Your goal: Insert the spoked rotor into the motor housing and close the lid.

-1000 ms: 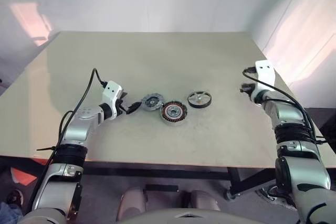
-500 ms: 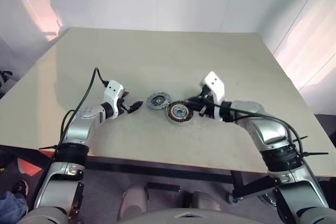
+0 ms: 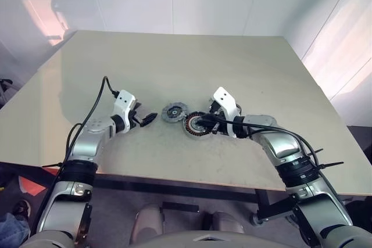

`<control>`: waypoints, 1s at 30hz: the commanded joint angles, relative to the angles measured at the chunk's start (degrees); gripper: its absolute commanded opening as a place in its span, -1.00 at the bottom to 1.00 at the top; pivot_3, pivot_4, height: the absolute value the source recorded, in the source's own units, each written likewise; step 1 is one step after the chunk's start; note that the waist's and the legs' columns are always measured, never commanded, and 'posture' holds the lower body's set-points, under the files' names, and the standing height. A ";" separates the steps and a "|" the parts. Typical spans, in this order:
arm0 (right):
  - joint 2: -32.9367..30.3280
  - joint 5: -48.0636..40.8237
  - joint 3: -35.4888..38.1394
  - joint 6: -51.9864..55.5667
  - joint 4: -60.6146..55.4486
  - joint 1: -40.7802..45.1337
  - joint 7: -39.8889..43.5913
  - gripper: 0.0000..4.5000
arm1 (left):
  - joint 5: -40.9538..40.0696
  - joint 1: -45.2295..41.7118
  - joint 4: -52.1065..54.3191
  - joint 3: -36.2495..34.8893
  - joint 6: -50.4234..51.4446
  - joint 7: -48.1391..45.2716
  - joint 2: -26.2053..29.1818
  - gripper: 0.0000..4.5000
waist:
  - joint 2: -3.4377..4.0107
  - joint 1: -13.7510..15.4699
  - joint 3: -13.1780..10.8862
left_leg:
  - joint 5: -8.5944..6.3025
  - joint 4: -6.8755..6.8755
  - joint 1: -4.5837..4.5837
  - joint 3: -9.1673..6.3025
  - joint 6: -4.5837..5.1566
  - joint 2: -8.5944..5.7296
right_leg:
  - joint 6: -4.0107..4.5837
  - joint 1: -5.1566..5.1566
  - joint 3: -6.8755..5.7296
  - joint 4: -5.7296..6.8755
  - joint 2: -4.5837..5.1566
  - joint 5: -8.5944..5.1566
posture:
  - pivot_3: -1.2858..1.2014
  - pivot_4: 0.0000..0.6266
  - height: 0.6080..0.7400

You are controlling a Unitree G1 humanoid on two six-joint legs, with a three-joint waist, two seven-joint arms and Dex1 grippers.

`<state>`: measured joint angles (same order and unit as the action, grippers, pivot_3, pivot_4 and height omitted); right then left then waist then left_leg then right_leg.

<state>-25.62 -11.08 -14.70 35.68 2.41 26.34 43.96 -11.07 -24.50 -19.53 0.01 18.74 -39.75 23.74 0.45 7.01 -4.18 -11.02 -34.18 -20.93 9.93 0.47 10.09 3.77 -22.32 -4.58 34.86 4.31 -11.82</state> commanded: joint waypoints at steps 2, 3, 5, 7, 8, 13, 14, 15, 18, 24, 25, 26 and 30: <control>-0.31 0.36 -0.59 0.77 -1.85 0.34 0.95 -0.71 | -0.21 -0.85 1.97 -1.06 -0.73 0.06 0.86 1.00 | 0.00 -0.01 0.00 | -0.01 0.00 0.01 0.00 0.01 0.00 | -0.08 0.00 0.00 0.00 0.00 -0.04 | 0.03 -1.00 1.00; -0.40 0.63 -0.71 0.72 -1.81 0.26 0.94 -0.71 | -0.19 -0.93 1.90 -1.03 -0.74 0.03 0.87 1.00 | 0.00 -0.01 0.00 | -0.01 0.00 0.01 0.00 0.01 0.01 | -0.16 0.00 0.00 0.00 0.00 -0.09 | 0.03 -1.00 1.00; -0.81 0.30 -0.37 1.69 -3.61 -0.26 1.12 -0.71 | -0.17 -1.18 1.65 -1.04 -0.75 -0.06 0.94 1.00 | 0.00 -0.01 0.00 | -0.01 0.00 0.01 0.00 0.01 0.01 | -0.33 0.00 0.00 0.00 0.00 -0.19 | 0.03 -1.00 1.00; -0.67 0.30 -0.23 2.27 -4.45 -0.46 0.92 -0.71 | -0.09 -1.18 1.35 -0.98 -0.91 -0.13 0.97 1.00 | 0.00 -0.01 0.00 | -0.01 0.00 0.01 0.00 0.01 0.01 | -0.33 0.00 0.00 0.00 0.00 -0.19 | 0.03 -1.00 1.00; -0.44 0.46 -0.36 2.33 -4.44 -0.48 0.76 -0.71 | -0.02 -1.15 1.16 -0.88 -1.00 -0.16 0.95 1.00 | 0.00 -0.01 0.00 | 0.00 0.00 0.00 0.00 0.00 0.00 | -0.33 -0.01 0.00 0.00 0.00 -0.19 | 0.03 -1.00 1.00; 0.28 1.23 -1.07 2.63 -4.62 -0.75 0.29 -0.71 | -0.05 -1.23 0.88 -0.70 -1.03 -0.19 0.77 1.00 | 0.00 -0.08 0.00 | 0.00 0.01 0.01 0.00 0.00 0.01 | -0.33 -0.02 0.00 0.01 0.00 -0.19 | 0.03 -1.00 1.00; 0.30 1.23 -1.10 2.76 -4.87 -0.80 0.29 -0.71 | -0.06 -1.23 0.90 -0.71 -0.99 -0.17 0.77 1.00 | 0.00 -0.07 0.00 | 0.00 0.01 0.01 0.00 -0.01 0.01 | -0.32 -0.01 0.00 0.01 0.00 -0.19 | 0.03 -1.00 1.00; 0.32 1.22 -1.10 2.86 -5.06 -0.84 0.28 -0.71 | -0.07 -1.22 0.94 -0.72 -0.95 -0.15 0.76 1.00 | 0.00 -0.06 0.00 | 0.00 0.01 0.01 0.00 -0.01 0.01 | -0.32 -0.02 0.00 0.01 0.00 -0.19 | 0.03 -1.00 1.00; 0.34 1.36 -1.12 3.07 -5.44 -0.77 0.16 -0.71 | -0.07 -0.84 1.07 -0.72 -0.96 -0.08 0.72 1.00 | 0.00 -0.07 0.00 | 0.00 0.02 0.01 0.00 -0.01 0.01 | -0.15 -0.01 0.00 0.01 0.00 -0.08 | 0.03 -1.00 1.00; -0.19 1.00 -0.83 4.64 -8.09 -0.99 0.27 -0.71 | -0.17 -0.11 1.62 -0.70 -0.74 0.16 0.49 1.00 | 0.00 -0.06 0.00 | 0.00 0.03 0.01 0.00 -0.01 0.01 | -0.12 -0.02 0.00 0.00 0.00 -0.07 | 0.03 -1.00 1.00; -0.17 0.97 -0.77 4.94 -8.45 -1.04 0.21 -0.71 | -0.19 0.04 1.67 -0.70 -0.74 0.15 0.47 1.00 | 0.00 -0.06 0.00 | 0.00 0.03 0.00 0.00 -0.01 0.01 | -0.12 -0.03 0.00 0.00 0.00 -0.07 | 0.03 -1.00 1.00; -0.14 1.01 -0.78 5.09 -8.68 -1.07 0.12 -0.71 | -0.20 0.17 1.76 -0.69 -0.71 0.16 0.45 1.00 | 0.00 -0.05 0.00 | 0.00 0.04 -0.01 0.00 -0.01 0.01 | -0.12 -0.04 0.00 0.00 -0.01 -0.07 | 0.03 -1.00 1.00; 0.23 0.90 -0.94 5.80 -9.39 -1.05 -0.32 -0.71 | -0.19 0.56 2.09 -0.62 -0.57 0.19 0.40 1.00 | 0.00 -0.04 0.00 | 0.00 0.04 -0.01 0.00 -0.01 0.00 | -0.32 -0.04 0.00 0.00 0.00 -0.18 | 0.03 -1.00 1.00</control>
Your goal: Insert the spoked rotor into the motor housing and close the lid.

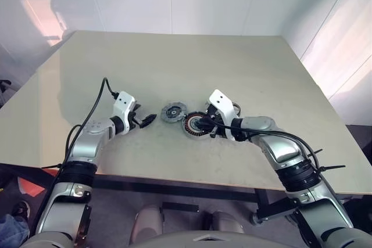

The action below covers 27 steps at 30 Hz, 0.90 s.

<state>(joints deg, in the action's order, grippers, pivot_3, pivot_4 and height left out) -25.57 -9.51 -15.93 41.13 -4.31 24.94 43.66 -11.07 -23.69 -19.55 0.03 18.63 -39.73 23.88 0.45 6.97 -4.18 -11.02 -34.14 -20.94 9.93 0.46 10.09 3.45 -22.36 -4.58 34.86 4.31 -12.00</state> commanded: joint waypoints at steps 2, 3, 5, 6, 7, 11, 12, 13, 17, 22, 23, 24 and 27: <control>0.38 -0.64 0.21 0.52 -2.58 0.41 -0.11 -0.71 | -0.22 -0.17 2.25 -0.63 -0.39 0.18 0.24 1.00 | 0.00 0.02 0.00 | 0.00 0.00 0.00 0.00 0.00 0.00 | 0.00 0.00 0.00 0.00 0.00 0.00 | 0.03 -1.00 1.00; 0.44 -0.61 0.19 0.53 -2.43 0.42 -0.12 -0.71 | -0.24 -0.12 2.34 -0.65 -0.34 0.20 0.23 1.00 | 0.00 0.02 0.00 | 0.01 0.00 0.00 0.00 -0.01 0.00 | 0.00 0.00 0.00 0.00 0.00 0.00 | 0.03 -1.00 1.00; 0.49 -0.32 0.11 0.07 -1.42 0.49 -0.07 -0.71 | -0.27 0.04 2.57 -0.68 -0.27 0.25 0.23 1.00 | 0.00 0.02 0.00 | 0.01 0.00 0.00 0.00 -0.01 0.00 | -0.01 0.00 0.00 0.00 0.00 0.00 | 0.03 -1.00 1.00; 0.48 -0.12 0.06 -0.15 -0.92 0.59 -0.08 -0.71 | -0.27 0.07 2.62 -0.70 -0.23 0.29 0.24 1.00 | 0.00 0.02 0.00 | 0.00 0.00 0.00 0.00 -0.01 0.00 | 0.00 0.00 0.00 0.00 0.00 0.00 | 0.03 -1.00 1.00; 0.49 0.07 0.04 -0.44 -0.34 0.73 -0.12 -0.71 | -0.27 0.09 2.62 -0.73 -0.22 0.31 0.25 1.00 | 0.00 0.02 0.00 | 0.00 0.00 0.00 0.00 -0.01 0.00 | 0.00 0.00 0.00 0.00 0.00 0.00 | 0.03 -1.00 1.00; 0.62 0.45 -0.03 -1.10 0.96 1.15 -0.21 -0.71 | -0.22 0.07 2.54 -0.76 -0.20 0.40 0.29 1.00 | 0.00 0.01 0.00 | 0.01 0.00 0.01 0.00 -0.01 0.00 | 0.00 0.01 0.00 0.00 0.00 0.00 | 0.03 -1.00 1.00; 0.65 0.51 -0.04 -1.21 1.16 1.19 -0.24 -0.71 | -0.25 0.08 2.57 -0.79 -0.17 0.39 0.31 1.00 | 0.00 0.02 0.00 | 0.01 0.00 0.02 0.00 -0.01 0.00 | 0.00 0.01 0.00 0.00 0.00 0.00 | 0.03 -1.00 1.00; 0.63 0.59 -0.03 -1.30 1.37 1.22 -0.27 -0.71 | -0.27 0.09 2.57 -0.81 -0.16 0.40 0.33 1.00 | 0.00 0.01 0.00 | 0.01 0.00 0.02 0.00 -0.01 0.00 | 0.00 0.02 0.00 0.01 0.00 0.00 | 0.03 -1.00 1.00; 0.45 0.57 0.74 -0.72 2.16 1.54 -0.75 -0.71 | -0.28 -0.01 2.37 -0.79 -0.16 0.42 0.33 1.00 | 0.00 0.01 0.00 | 0.02 -0.01 0.06 0.00 -0.03 0.00 | -0.02 0.05 0.00 0.00 0.00 -0.01 | 0.03 -1.00 1.00; -0.21 0.72 1.18 -1.05 2.19 1.60 -0.77 -0.23 | -0.18 -0.44 1.79 -0.65 -0.34 0.35 0.22 1.00 | 0.00 0.01 0.00 | 0.03 -0.01 0.09 -0.01 -0.05 0.00 | -0.02 0.08 0.00 0.00 0.00 -0.01 | 0.03 -1.00 1.00; -0.24 0.88 1.29 -1.27 2.15 1.59 -1.06 -0.09 | -0.16 -0.50 1.70 -0.62 -0.38 0.32 0.19 1.00 | 0.00 0.04 0.00 | 0.03 -0.01 0.11 -0.01 -0.05 0.00 | -0.02 0.09 0.00 0.00 0.00 -0.01 | 0.03 -1.00 1.00; -0.28 1.05 1.42 -1.48 2.09 1.60 -1.38 0.06 | -0.13 -0.54 1.65 -0.57 -0.41 0.30 0.16 1.00 | 0.00 0.06 0.00 | 0.04 -0.02 0.15 -0.01 -0.05 0.00 | -0.03 0.13 0.00 0.00 0.00 -0.01 | 0.03 -1.00 1.00; -0.46 1.13 1.65 -1.84 1.94 1.79 -1.73 0.51 | -0.08 -0.58 1.57 -0.50 -0.47 0.24 0.12 1.00 | 0.00 0.09 0.00 | 0.04 -0.02 0.15 -0.01 -0.06 0.00 | -0.03 0.15 0.01 0.00 0.00 -0.02 | 0.03 -1.00 1.00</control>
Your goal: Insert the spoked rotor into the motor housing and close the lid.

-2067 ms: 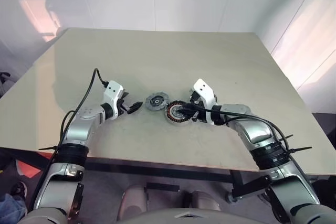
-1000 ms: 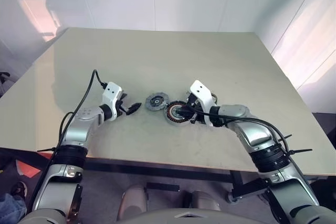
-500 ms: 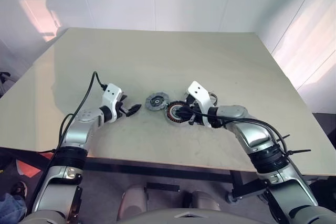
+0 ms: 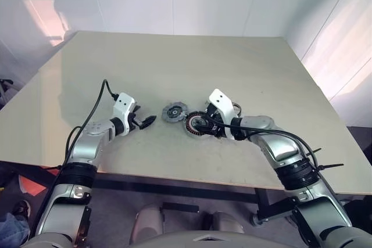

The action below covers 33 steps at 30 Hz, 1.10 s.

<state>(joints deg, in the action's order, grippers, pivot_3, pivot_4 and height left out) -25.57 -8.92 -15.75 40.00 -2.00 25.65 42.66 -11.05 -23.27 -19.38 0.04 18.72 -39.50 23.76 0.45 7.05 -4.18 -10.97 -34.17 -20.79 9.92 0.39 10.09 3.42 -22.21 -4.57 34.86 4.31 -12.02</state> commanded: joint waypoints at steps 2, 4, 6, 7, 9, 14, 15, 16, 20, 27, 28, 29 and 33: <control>-0.67 0.30 1.68 -0.77 -0.78 1.24 -0.68 0.83 | -0.07 -1.00 1.42 -0.47 -0.56 -0.04 0.25 1.00 | 0.00 0.04 0.00 | 0.00 0.00 0.00 -0.01 0.00 0.00 | 0.00 0.00 0.00 0.00 0.00 0.00 | 0.03 -1.00 1.00; -0.84 -0.03 1.88 -0.70 -1.46 1.36 -0.51 0.99 | -0.07 -1.01 1.41 -0.46 -0.56 -0.08 0.26 1.00 | 0.00 0.04 0.00 | 0.00 0.00 -0.01 -0.01 0.01 0.00 | 0.00 -0.01 0.00 0.00 0.00 0.00 | 0.03 -1.00 1.00; -0.76 -0.73 2.30 -0.28 -2.53 1.67 -0.35 0.99 | -0.06 -0.98 1.46 -0.47 -0.59 -0.08 0.26 1.00 | 0.00 0.04 0.00 | -0.01 0.00 -0.04 -0.02 0.01 0.00 | 0.01 -0.01 0.00 0.00 0.00 0.00 | 0.03 -1.00 1.00; -0.71 -0.91 2.44 -0.10 -2.82 1.86 -0.39 0.99 | -0.06 -0.95 1.49 -0.47 -0.60 -0.08 0.27 1.00 | 0.00 0.03 0.00 | -0.01 0.00 -0.05 -0.02 0.01 -0.01 | 0.01 -0.03 0.00 0.00 0.00 0.00 | 0.03 -1.00 1.00; -0.36 -1.35 2.97 0.23 -2.91 2.34 -0.62 0.99 | -0.03 -0.97 1.47 -0.44 -0.62 -0.04 0.24 1.00 | 0.00 0.02 0.00 | -0.01 0.01 -0.05 -0.02 0.01 0.00 | 0.01 -0.03 0.00 0.01 0.00 0.01 | 0.03 -1.00 1.00; -0.01 -2.41 3.85 0.55 -3.34 2.72 -0.59 0.69 | -0.01 -0.92 1.47 -0.45 -0.67 0.04 0.20 1.00 | 0.00 -0.01 0.00 | -0.01 0.01 -0.09 -0.02 0.02 0.00 | 0.01 -0.07 0.00 0.01 0.00 0.01 | 0.03 -1.00 1.00; -0.05 -2.34 3.84 0.46 -3.32 2.73 -0.54 0.54 | 0.02 -0.91 1.44 -0.44 -0.70 0.07 0.21 1.00 | 0.00 -0.01 0.00 | -0.01 0.01 -0.08 -0.02 0.02 0.00 | 0.01 -0.07 0.00 0.01 0.00 0.01 | 0.03 -1.00 1.00; -0.08 -2.25 3.80 0.38 -3.35 2.74 -0.51 0.39 | 0.05 -0.92 1.41 -0.43 -0.72 0.08 0.22 1.00 | 0.00 -0.01 0.00 | -0.01 0.01 -0.08 -0.02 0.02 0.00 | 0.01 -0.07 -0.01 0.01 0.00 0.01 | 0.03 -1.00 1.00; -0.35 -2.18 3.35 0.44 -4.07 2.71 0.05 -0.24 | 0.13 -1.16 1.10 -0.40 -0.80 0.14 0.16 1.00 | 0.00 -0.01 0.00 | -0.02 0.03 -0.11 -0.02 0.03 0.00 | 0.04 -0.09 -0.01 0.01 -0.01 0.02 | 0.03 -1.00 1.00; 0.24 -2.47 3.15 0.73 -3.92 2.85 0.32 -0.97 | 0.26 -1.51 0.51 -0.49 -1.08 0.06 0.24 1.00 | 0.00 -0.01 0.00 | -0.02 0.03 -0.12 -0.02 0.03 0.00 | 0.02 -0.10 -0.01 0.01 -0.01 0.01 | 0.03 -1.00 1.00; 0.30 -2.52 2.91 0.81 -4.08 2.71 0.48 -0.97 | 0.27 -1.56 0.43 -0.50 -1.12 0.05 0.26 1.00 | 0.00 -0.01 0.00 | -0.02 0.03 -0.12 -0.02 0.03 0.00 | 0.02 -0.10 -0.01 0.01 0.00 0.01 | 0.03 -1.00 1.00; 0.40 -2.61 2.67 0.97 -4.25 2.44 0.64 -0.97 | 0.28 -1.56 0.42 -0.52 -1.14 0.03 0.28 1.00 | 0.00 0.00 0.00 | -0.02 0.03 -0.12 -0.02 0.03 0.00 | 0.02 -0.10 -0.01 0.01 0.00 0.01 | 0.03 -1.00 1.00; 0.93 -2.42 1.52 1.29 -4.01 1.05 0.85 -0.97 | 0.29 -1.30 0.56 -0.62 -1.16 -0.02 0.37 1.00 | 0.00 0.00 0.00 | -0.02 0.03 -0.12 -0.02 0.03 0.00 | 0.02 -0.10 -0.01 0.01 0.00 0.01 | 0.03 -1.00 1.00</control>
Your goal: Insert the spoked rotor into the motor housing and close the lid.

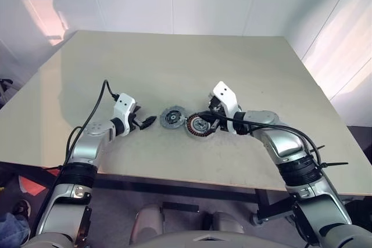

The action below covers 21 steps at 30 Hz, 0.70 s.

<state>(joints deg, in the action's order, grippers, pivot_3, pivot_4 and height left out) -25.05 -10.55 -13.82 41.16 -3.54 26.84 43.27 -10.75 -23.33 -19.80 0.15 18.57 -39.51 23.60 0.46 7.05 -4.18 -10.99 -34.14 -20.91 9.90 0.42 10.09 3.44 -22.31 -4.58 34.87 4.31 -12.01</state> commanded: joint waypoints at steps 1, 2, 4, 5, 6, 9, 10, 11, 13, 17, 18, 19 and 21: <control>0.55 -0.77 -0.52 0.28 -2.39 -0.30 0.26 -0.97 | -0.02 -1.18 1.00 -0.75 -1.01 -0.01 0.53 1.00 | 0.00 0.01 0.00 | 0.00 0.00 0.00 0.00 0.00 0.00 | 0.01 0.00 0.00 0.00 0.00 0.00 | 0.03 -1.00 1.00; 0.60 -0.72 -0.68 0.28 -2.29 -0.42 0.40 -0.97 | 0.02 -1.13 0.98 -0.73 -1.04 0.00 0.54 1.00 | 0.00 0.00 0.00 | 0.00 0.00 -0.01 0.00 0.00 0.00 | 0.02 0.00 0.00 0.00 0.00 0.01 | 0.03 -1.00 1.00; 0.74 -0.71 -1.04 0.29 -1.73 -0.71 0.73 -0.97 | 0.08 -1.01 1.03 -0.71 -1.04 0.03 0.55 1.00 | 0.00 0.00 0.00 | 0.00 0.00 -0.02 0.00 0.00 -0.01 | 0.01 -0.01 0.00 0.00 0.00 0.01 | 0.03 -1.00 1.00; 0.82 -0.60 -1.22 0.30 -1.14 -0.81 0.77 -0.97 | 0.10 -0.98 1.07 -0.71 -1.01 0.05 0.55 1.00 | 0.00 0.00 0.00 | 0.00 0.00 -0.01 0.00 0.00 -0.01 | 0.01 -0.01 0.00 0.00 0.00 0.01 | 0.03 -1.00 1.00; 0.91 -0.40 -1.39 0.24 -0.42 -0.89 0.71 -0.97 | 0.11 -0.95 1.10 -0.73 -0.99 0.07 0.53 1.00 | 0.00 0.00 0.00 | 0.00 0.00 -0.01 0.00 0.00 -0.01 | 0.01 -0.01 0.00 0.00 0.00 0.00 | 0.03 -1.00 1.00; 1.14 0.99 -1.89 -0.76 2.70 -0.75 -0.17 -0.97 | 0.14 -0.90 1.27 -0.80 -0.89 0.18 0.46 1.00 | 0.00 -0.01 0.00 | 0.00 0.00 0.02 0.00 -0.01 0.00 | 0.00 0.01 0.00 0.00 0.00 0.00 | 0.03 -1.00 1.00; 1.17 1.21 -1.89 -1.05 3.23 -0.60 -0.30 -0.97 | 0.13 -0.85 1.37 -0.83 -0.85 0.24 0.44 1.00 | -0.01 -0.02 0.00 | 0.00 0.00 0.03 0.00 -0.01 0.00 | 0.00 0.02 0.00 0.00 0.00 0.00 | 0.03 -1.00 1.00; 1.18 1.11 -1.74 -1.13 3.29 -0.42 -0.21 -0.97 | 0.11 -0.79 1.46 -0.86 -0.82 0.28 0.42 1.00 | 0.00 -0.03 0.00 | 0.00 0.00 0.07 0.00 0.00 0.00 | 0.00 0.05 0.00 0.00 0.00 0.00 | 0.03 -1.00 1.00; 1.10 0.72 -1.40 -1.06 2.98 -0.13 0.09 -0.97 | 0.09 -0.74 1.60 -0.88 -0.73 0.39 0.37 1.00 | -0.01 -0.03 0.00 | 0.00 0.00 0.09 0.00 -0.01 0.00 | -0.01 0.06 0.00 0.00 0.00 -0.01 | 0.03 -1.00 1.00; 0.94 -0.69 -0.03 -0.40 1.28 0.47 0.64 -0.97 | 0.03 -0.67 1.71 -0.87 -0.64 0.56 0.31 1.00 | -0.01 -0.02 0.00 | 0.01 0.00 0.08 0.00 -0.01 0.00 | -0.01 0.06 0.00 0.00 0.00 -0.01 | 0.03 -1.00 1.00; 0.85 -1.09 0.39 -0.16 0.81 0.81 0.75 -0.97 | 0.03 -0.76 1.61 -0.86 -0.63 0.58 0.29 1.00 | -0.01 -0.02 0.00 | 0.01 0.00 0.08 0.00 -0.01 0.00 | -0.01 0.06 0.00 0.00 0.00 -0.01 | 0.03 -1.00 1.00; 0.67 -1.36 0.80 0.00 0.26 1.22 0.81 -0.97 | 0.04 -0.80 1.53 -0.84 -0.63 0.60 0.26 1.00 | -0.01 -0.02 0.00 | 0.01 0.00 0.08 0.00 -0.01 0.00 | -0.01 0.06 0.00 0.00 0.00 -0.01 | 0.03 -1.00 1.00; 0.30 -1.77 1.45 0.23 -0.55 1.85 0.90 -0.97 | 0.04 -0.87 1.40 -0.81 -0.67 0.63 0.19 1.00 | 0.00 -0.02 0.00 | 0.01 0.00 0.02 0.00 -0.01 -0.01 | -0.01 0.02 0.00 0.00 0.00 0.00 | 0.03 -1.00 1.00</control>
<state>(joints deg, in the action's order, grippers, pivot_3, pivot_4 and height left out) -24.34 -11.16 -14.34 41.46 -1.02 26.62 43.74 -10.46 -23.32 -19.78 0.14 18.55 -39.05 23.58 0.45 7.03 -4.18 -10.99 -34.14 -20.89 9.90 0.42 10.09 3.44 -22.30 -4.57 34.87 4.31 -12.01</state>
